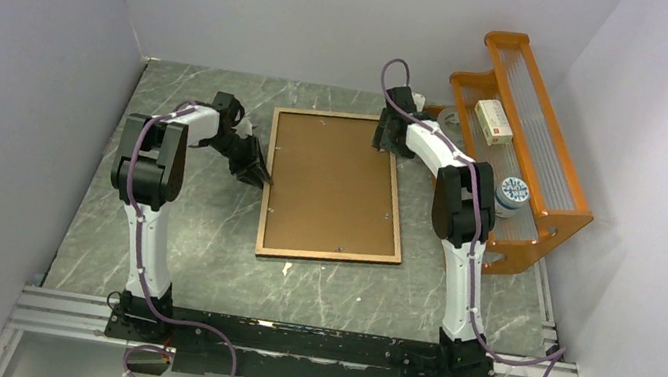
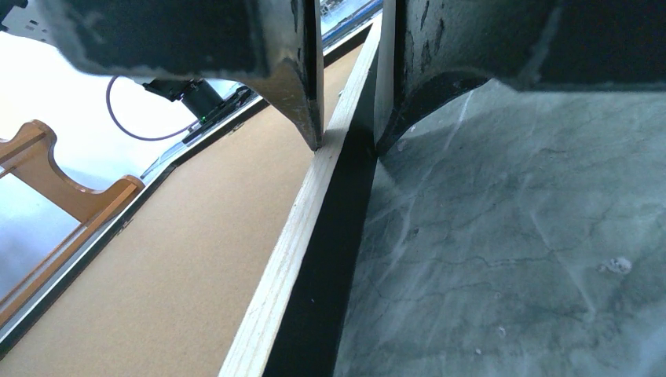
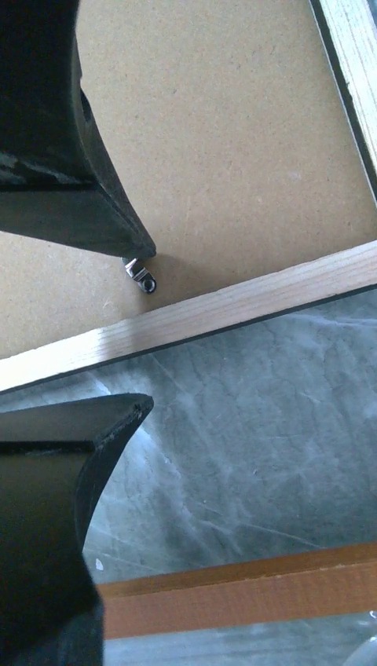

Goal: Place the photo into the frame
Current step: Install the photo frame at the center of the board.

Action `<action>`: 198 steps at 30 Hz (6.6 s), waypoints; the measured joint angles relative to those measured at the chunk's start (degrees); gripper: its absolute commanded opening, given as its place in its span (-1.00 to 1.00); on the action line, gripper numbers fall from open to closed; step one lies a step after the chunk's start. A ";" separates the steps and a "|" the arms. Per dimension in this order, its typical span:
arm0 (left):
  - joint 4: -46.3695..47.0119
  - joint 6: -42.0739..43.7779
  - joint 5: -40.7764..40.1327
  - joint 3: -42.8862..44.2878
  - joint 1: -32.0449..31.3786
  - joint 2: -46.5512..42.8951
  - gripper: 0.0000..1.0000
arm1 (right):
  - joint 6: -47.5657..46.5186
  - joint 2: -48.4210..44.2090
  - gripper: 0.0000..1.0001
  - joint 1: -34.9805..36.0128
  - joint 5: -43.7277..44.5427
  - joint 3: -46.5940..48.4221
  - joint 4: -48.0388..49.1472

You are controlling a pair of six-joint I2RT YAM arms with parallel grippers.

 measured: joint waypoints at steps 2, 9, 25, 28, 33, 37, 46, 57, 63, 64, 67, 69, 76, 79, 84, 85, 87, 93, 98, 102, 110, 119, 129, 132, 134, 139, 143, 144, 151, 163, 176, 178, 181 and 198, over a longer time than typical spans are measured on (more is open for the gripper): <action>0.00 0.00 0.00 0.00 0.00 0.00 -0.53 | -0.07 0.00 0.08 0.00 -0.20 -0.35 0.28; 0.00 0.02 0.00 0.00 0.00 0.00 -0.54 | -1.05 -0.79 -0.22 0.09 -1.73 -2.21 2.71; 0.02 0.04 0.02 0.00 0.00 0.00 -0.55 | -5.84 -1.18 -0.46 -0.26 -2.84 -2.49 2.40; 0.02 0.07 0.02 0.00 0.00 0.00 -0.55 | -6.80 -1.27 -0.20 -0.26 -3.17 -2.56 2.51; 0.00 0.07 0.00 0.00 0.00 0.00 -0.55 | -8.96 -1.36 0.01 -0.26 -3.52 -2.67 2.75; 0.02 0.07 0.00 0.00 0.00 0.00 -0.55 | -10.49 -1.68 -0.14 -0.31 -4.15 -3.10 3.02; 0.00 0.09 0.00 0.00 0.00 0.00 -0.55 | -13.73 -2.03 -0.37 -0.13 -4.46 -3.85 3.26; 0.00 0.09 0.00 0.00 0.00 0.00 -0.56 | -15.58 -2.43 -0.35 0.02 -3.32 -5.25 5.07; 0.00 0.09 0.00 0.00 0.00 0.00 -0.56 | -15.50 -3.32 -0.44 0.46 -1.11 -8.20 9.49; 0.00 0.09 0.00 0.00 0.00 0.00 -0.56 | -15.54 -3.56 -0.43 0.63 -0.74 -8.79 10.19; 0.00 0.09 0.00 0.00 0.00 0.00 -0.56 | -15.58 -4.46 -0.29 0.94 0.44 -10.99 12.76; -0.02 0.11 0.00 0.00 0.00 0.00 -0.56 | -15.58 -4.79 -0.14 0.87 0.46 -11.37 13.00; -0.24 0.09 -0.11 0.17 -0.02 0.00 -0.45 | -11.63 -8.85 0.42 -0.24 -2.58 -14.80 9.07; -0.31 0.07 -0.15 0.24 -0.07 -0.02 -0.35 | -9.31 -13.09 0.52 -0.33 -3.23 -17.73 5.20; 0.44 -0.42 -0.83 -0.66 -0.09 -0.81 -0.08 | -6.12 -23.06 0.57 -0.20 -4.07 -24.44 -0.33; 0.90 -0.76 -0.70 -1.18 -0.07 -1.16 -0.04 | -5.75 -25.09 0.58 -0.11 -4.20 -26.18 -1.18; 2.01 -1.40 -0.61 -2.43 -0.13 -2.19 0.05 | -4.96 -28.68 0.58 -0.04 -5.03 -29.77 -2.73; 4.11 -2.27 -0.57 -7.21 -0.17 -5.57 0.13 | -2.49 -34.12 0.56 0.72 -8.26 -40.87 -4.76; 5.55 -2.84 0.04 -10.88 -0.15 -7.63 0.11 | -0.44 -34.21 0.39 3.23 -8.72 -44.72 -4.94; 6.12 -2.95 0.72 -12.83 -0.15 -8.61 0.09 | 0.57 -33.97 0.22 5.73 -8.20 -44.72 -3.82; 6.29 -2.95 1.01 -13.29 -0.13 -8.70 0.06 | 1.25 -31.41 0.00 7.54 -4.17 -43.82 -3.48; 6.56 -3.13 1.57 -13.77 -0.11 -8.79 0.05 | -0.13 -30.03 -0.11 7.76 -2.01 -42.23 -2.80; 6.64 -3.13 1.64 -13.94 -0.11 -8.79 0.03 | -2.23 -29.51 -0.59 7.56 0.15 -41.94 -2.51; 6.64 -3.15 1.64 -13.97 -0.11 -8.79 0.02 | -3.15 -29.42 -0.65 7.56 0.59 -41.92 -2.51; 6.62 -3.13 1.64 -13.97 -0.11 -8.79 0.02 | -3.54 -29.29 -0.66 7.56 0.70 -41.72 -2.62; 6.60 -3.13 1.62 -13.97 -0.11 -8.79 0.06 | -3.43 -29.27 -0.19 7.56 0.66 -41.62 -2.82; 6.58 -3.15 1.53 -13.97 -0.17 -9.03 0.12 | -1.84 -29.79 0.18 7.56 0.90 -41.46 -3.10; 6.43 -3.13 1.36 -13.97 -0.17 -9.20 0.12 | -1.40 -30.25 0.20 7.56 0.87 -41.48 -3.56; 6.05 -3.13 -0.17 -16.06 -0.28 -11.19 0.11 | 1.49 -39.58 0.20 9.11 -2.29 -42.12 -6.01; 6.45 -4.20 1.81 -22.08 -0.24 -13.51 -0.18 | 4.11 -35.54 -0.51 22.18 -19.80 -43.19 -1.16; 6.64 -4.17 2.08 -22.67 -0.39 -13.94 -0.24 | 4.02 -31.36 -0.53 24.52 -22.67 -43.54 -0.31; 6.64 -4.17 2.08 -22.67 -0.39 -13.94 -0.24 | 4.02 -30.88 -0.54 24.74 -22.60 -43.80 -0.31; 6.67 -4.17 2.08 -22.67 -0.39 -13.94 -0.25 | 4.09 -30.38 -0.53 24.90 -22.62 -43.85 -0.09; 6.71 -4.20 2.12 -22.67 -0.46 -13.94 -0.27 | 4.59 -30.49 -0.36 25.46 -21.05 -44.02 -0.28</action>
